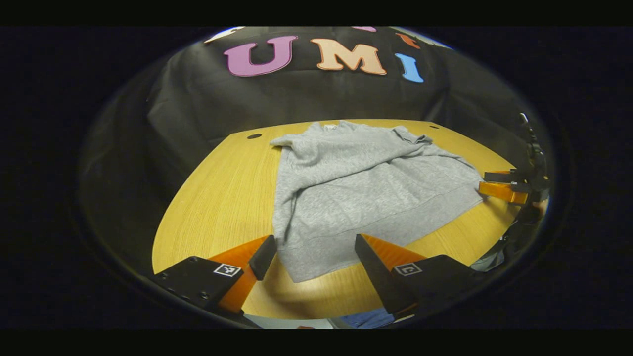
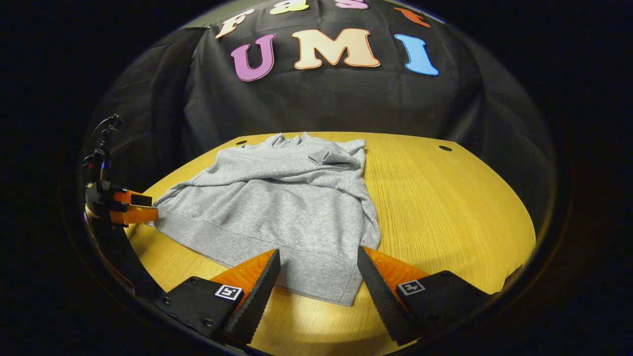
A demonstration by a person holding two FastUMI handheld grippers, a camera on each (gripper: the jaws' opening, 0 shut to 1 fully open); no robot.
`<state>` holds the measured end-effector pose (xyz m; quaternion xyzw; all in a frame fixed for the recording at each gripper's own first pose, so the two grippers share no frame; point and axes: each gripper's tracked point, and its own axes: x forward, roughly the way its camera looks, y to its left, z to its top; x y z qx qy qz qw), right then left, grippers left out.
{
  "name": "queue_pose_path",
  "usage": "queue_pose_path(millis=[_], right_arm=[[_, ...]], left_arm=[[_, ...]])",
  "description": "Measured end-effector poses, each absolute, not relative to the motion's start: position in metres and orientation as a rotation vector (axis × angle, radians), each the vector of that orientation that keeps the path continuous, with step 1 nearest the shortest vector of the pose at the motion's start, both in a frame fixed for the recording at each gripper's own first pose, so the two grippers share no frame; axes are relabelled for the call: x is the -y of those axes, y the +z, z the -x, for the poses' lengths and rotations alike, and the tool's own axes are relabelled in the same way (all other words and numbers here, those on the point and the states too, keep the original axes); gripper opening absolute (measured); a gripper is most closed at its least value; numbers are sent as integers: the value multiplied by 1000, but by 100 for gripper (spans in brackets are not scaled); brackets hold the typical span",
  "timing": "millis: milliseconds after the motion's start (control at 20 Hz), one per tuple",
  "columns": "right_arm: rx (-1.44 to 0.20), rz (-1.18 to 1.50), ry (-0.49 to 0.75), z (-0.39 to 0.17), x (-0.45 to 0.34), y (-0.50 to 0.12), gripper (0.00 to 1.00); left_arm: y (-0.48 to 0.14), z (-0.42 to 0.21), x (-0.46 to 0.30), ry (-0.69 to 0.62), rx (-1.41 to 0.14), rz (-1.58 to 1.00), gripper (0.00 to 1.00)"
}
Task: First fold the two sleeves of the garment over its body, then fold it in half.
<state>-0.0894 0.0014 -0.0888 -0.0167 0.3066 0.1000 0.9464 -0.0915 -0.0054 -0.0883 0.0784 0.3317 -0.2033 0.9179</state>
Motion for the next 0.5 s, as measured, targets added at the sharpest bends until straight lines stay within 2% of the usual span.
queue_pose_path(millis=[50,350,500], right_arm=[[-634,32,204,90,-1,-89,98],[-683,73,205,92,-2,-92,98],[-689,126,208,93,-3,-93,98]], left_arm=[[-90,93,4,-412,-692,-163,96],[-94,95,1,-396,-704,-161,99],[-95,97,3,-387,-710,-130,98]])
